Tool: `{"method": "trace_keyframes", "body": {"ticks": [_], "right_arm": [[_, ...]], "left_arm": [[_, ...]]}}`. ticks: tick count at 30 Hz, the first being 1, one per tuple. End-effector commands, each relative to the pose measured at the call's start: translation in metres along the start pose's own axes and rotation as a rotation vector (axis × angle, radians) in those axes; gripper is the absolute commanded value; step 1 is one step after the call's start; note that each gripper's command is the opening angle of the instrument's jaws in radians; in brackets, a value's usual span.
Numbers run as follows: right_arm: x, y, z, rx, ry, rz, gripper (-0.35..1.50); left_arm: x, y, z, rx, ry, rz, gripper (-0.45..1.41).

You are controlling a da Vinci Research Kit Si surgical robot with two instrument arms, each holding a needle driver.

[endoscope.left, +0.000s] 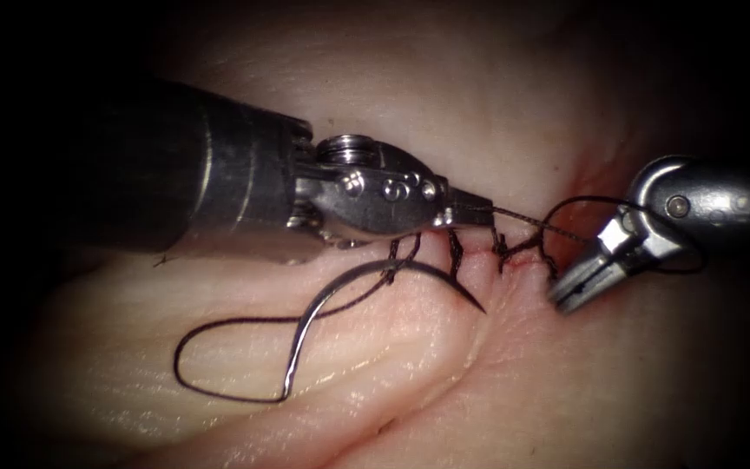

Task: Wound Closure

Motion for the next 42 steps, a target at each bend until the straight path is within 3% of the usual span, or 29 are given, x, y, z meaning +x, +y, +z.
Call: {"method": "trace_keyframes", "body": {"ticks": [1,11,24,30,37,42], "right_arm": [[-0.0003,0.0010,-0.0002,-0.008,0.015,0.001,-0.35],[-0.0034,0.0025,-0.0032,-0.070,0.166,0.059,-0.35],[-0.0064,0.0040,-0.0046,-0.111,0.238,0.133,-0.35],[-0.0072,0.0046,-0.0040,-0.125,0.245,0.156,-0.35],[-0.0081,0.0047,-0.0034,-0.133,0.228,0.177,-0.35],[-0.0088,0.0048,-0.0036,-0.155,0.214,0.197,-0.35]], "left_arm": [[0.0003,0.0003,0.0005,-0.001,0.001,0.002,-0.45],[0.0029,0.0094,-0.0013,-0.021,-0.047,0.009,-0.45],[0.0062,0.0211,-0.0065,-0.113,-0.157,0.083,-0.45],[0.0076,0.0253,-0.0086,-0.177,-0.136,0.136,-0.45],[0.0084,0.0303,-0.0111,-0.328,-0.092,0.217,-0.45],[0.0077,0.0365,-0.0120,-0.552,0.013,0.373,-0.45]]}}
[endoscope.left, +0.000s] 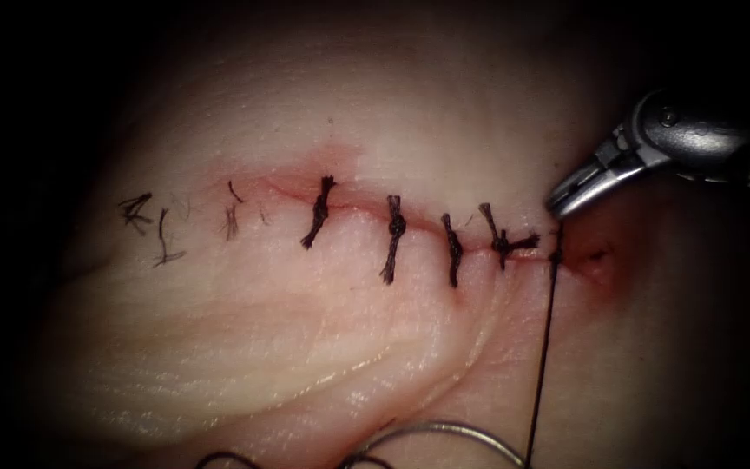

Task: Wound Closure

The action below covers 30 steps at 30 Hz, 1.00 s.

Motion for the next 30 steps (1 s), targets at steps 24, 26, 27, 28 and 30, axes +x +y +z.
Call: {"method": "trace_keyframes", "body": {"ticks": [24,26,27,28,30], "right_arm": [[0.0029,-0.0034,-0.0035,-0.340,0.027,0.105,1.40],[0.0035,-0.0046,-0.0052,-0.426,0.017,0.102,1.43],[0.0038,-0.0051,-0.0056,-0.464,0.015,0.098,1.43],[0.0041,-0.0058,-0.0058,-0.495,0.007,0.087,1.43],[0.0051,-0.0076,-0.0057,-0.556,-0.005,0.077,1.33]], "left_arm": [[0.0025,-0.0132,-0.0087,0.343,0.105,0.025,-0.45],[0.0026,-0.0142,-0.0102,0.361,0.107,0.037,-0.45],[0.0027,-0.0147,-0.0109,0.370,0.110,0.040,-0.45],[0.0027,-0.0154,-0.0119,0.383,0.112,0.049,-0.45],[0.0025,-0.0164,-0.0134,0.421,0.094,0.056,-0.45]]}}
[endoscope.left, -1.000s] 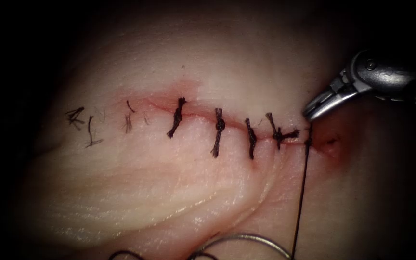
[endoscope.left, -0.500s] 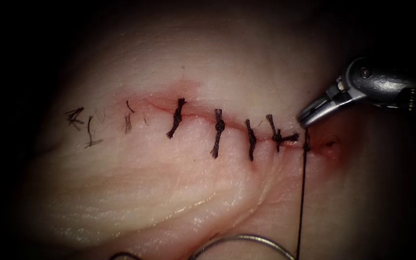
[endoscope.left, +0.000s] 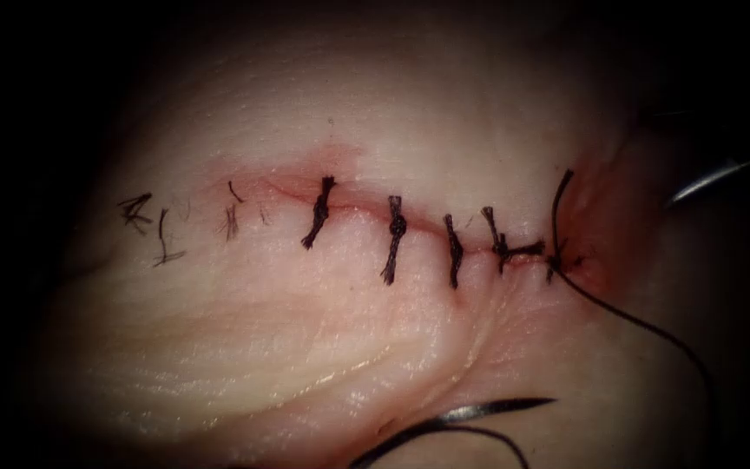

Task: Wound Closure

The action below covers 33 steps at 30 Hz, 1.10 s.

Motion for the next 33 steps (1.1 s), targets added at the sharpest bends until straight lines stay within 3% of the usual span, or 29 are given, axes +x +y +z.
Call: {"method": "trace_keyframes", "body": {"ticks": [1,2,3,4,6,7,8,9,10,16,22,23,27,28,33], "right_arm": [[0.0014,-0.0023,0.0000,-0.040,0.025,-0.031,1.10],[0.0014,-0.0023,0.0000,-0.040,0.025,-0.031,1.10],[0.0023,-0.0037,0.0002,-0.068,0.073,-0.030,0.84],[0.0023,-0.0037,0.0002,-0.068,0.073,-0.030,0.84],[0.0033,-0.0049,0.0005,-0.122,0.121,-0.030,0.46],[0.0037,-0.0053,0.0007,-0.150,0.126,-0.040,0.39],[0.0044,-0.0057,0.0011,-0.211,0.122,-0.065,0.07],[0.0044,-0.0057,0.0011,-0.211,0.122,-0.065,0.07],[0.0047,-0.0057,0.0013,-0.262,0.122,-0.064,-0.35],[0.0044,-0.0055,0.0027,-0.389,0.076,-0.102,-0.35],[0.0039,-0.0055,0.0053,-0.356,0.134,-0.134,-0.35],[0.0040,-0.0059,0.0070,-0.307,0.166,-0.158,-0.35],[0.0044,-0.0065,0.0086,-0.266,0.210,-0.183,-0.35],[0.0048,-0.0067,0.0088,-0.274,0.250,-0.189,-0.35],[0.0054,-0.0070,0.0076,-0.336,0.342,-0.154,-0.35]], "left_arm": [[-0.0005,-0.0019,-0.0003,0.028,-0.014,-0.008,-0.45],[-0.0005,-0.0019,-0.0003,0.028,-0.014,-0.008,-0.45],[-0.0012,-0.0034,-0.0011,0.053,-0.015,-0.023,-0.45],[-0.0012,-0.0034,-0.0011,0.053,-0.015,-0.023,-0.45],[-0.0021,-0.0043,-0.0016,0.067,-0.020,-0.036,-0.45],[-0.0027,-0.0048,-0.0018,0.073,-0.026,-0.040,-0.45],[-0.0037,-0.0054,-0.0021,0.080,-0.039,-0.045,-0.45],[-0.0037,-0.0054,-0.0021,0.080,-0.039,-0.045,-0.45],[-0.0049,-0.0059,-0.0023,0.087,-0.053,-0.053,-0.45],[-0.0084,-0.0075,-0.0030,0.113,-0.061,-0.071,-0.45],[-0.0106,-0.0090,-0.0033,0.132,-0.074,-0.087,-0.45],[-0.0117,-0.0099,-0.0032,0.148,-0.068,-0.097,-0.45],[-0.0132,-0.0117,-0.0027,0.174,-0.071,-0.098,-0.45],[-0.0148,-0.0131,-0.0022,0.231,-0.144,-0.085,-0.45],[-0.0182,-0.0148,-0.0010,0.361,-0.318,-0.076,-0.45]]}}
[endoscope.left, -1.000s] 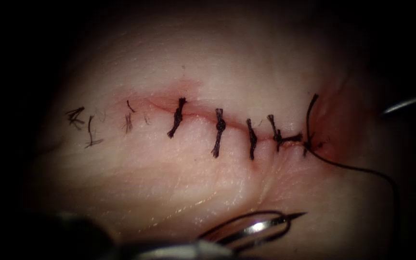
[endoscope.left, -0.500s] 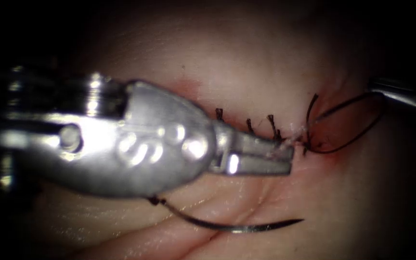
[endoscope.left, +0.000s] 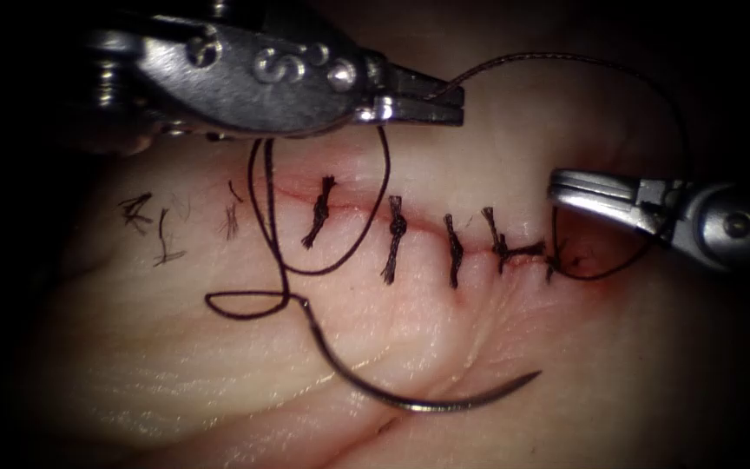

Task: Wound Closure

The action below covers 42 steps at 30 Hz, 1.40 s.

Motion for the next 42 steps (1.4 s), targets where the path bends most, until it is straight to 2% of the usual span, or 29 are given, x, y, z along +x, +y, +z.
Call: {"method": "trace_keyframes", "body": {"ticks": [1,6,10,16,21,23,25,26,30,31,32,33,35,37,42], "right_arm": [[-0.0002,0.0000,0.0003,-0.036,0.022,0.014,-0.35],[0.0001,-0.0002,0.0002,-0.076,0.054,0.023,-0.35],[0.0006,-0.0005,0.0005,-0.111,0.084,0.031,-0.35],[0.0014,-0.0004,0.0012,-0.133,0.105,0.039,-0.35],[0.0022,0.0000,0.0009,-0.206,0.164,0.065,-0.35],[0.0026,-0.0002,0.0013,-0.240,0.192,0.103,-0.35],[0.0026,-0.0002,0.0015,-0.241,0.190,0.121,-0.35],[0.0024,-0.0002,0.0021,-0.248,0.185,0.167,-0.35],[0.0020,-0.0006,0.0035,-0.257,0.165,0.195,-0.35],[0.0018,-0.0006,0.0033,-0.267,0.082,0.128,-0.35],[0.0018,-0.0006,0.0033,-0.267,0.082,0.128,-0.35],[0.0015,0.0000,0.0024,-0.286,0.040,0.123,-0.35],[0.0014,0.0003,0.0018,-0.302,0.028,0.127,-0.35],[0.0003,0.0015,0.0000,-0.332,-0.027,0.130,-0.35],[-0.0018,0.0008,0.0000,-0.253,-0.116,0.126,-0.35]], "left_arm": [[-0.0004,-0.0003,0.0018,0.041,-0.046,0.028,-0.45],[-0.0010,0.0002,0.0043,0.110,-0.127,0.089,-0.45],[-0.0011,0.0015,0.0078,0.152,-0.202,0.141,-0.45],[-0.0014,0.0034,0.0110,0.152,-0.282,0.193,-0.45],[-0.0028,0.0051,0.0115,0.118,-0.341,0.237,-0.45],[-0.0033,0.0069,0.0117,0.106,-0.378,0.245,-0.45],[-0.0032,0.0073,0.0118,0.103,-0.375,0.247,-0.45],[-0.0029,0.0081,0.0121,0.100,-0.373,0.244,-0.45],[-0.0011,0.0088,0.0125,0.080,-0.358,0.238,-0.45],[-0.0003,0.0083,0.0121,0.076,-0.333,0.226,-0.45],[-0.0003,0.0083,0.0121,0.076,-0.333,0.226,-0.45],[0.0003,0.0076,0.0115,0.092,-0.319,0.225,-0.45],[0.0006,0.0073,0.0111,0.096,-0.313,0.229,-0.45],[0.0011,0.0060,0.0093,0.116,-0.283,0.209,-0.45],[0.0013,0.0044,0.0079,0.157,-0.266,0.193,-0.45]]}}
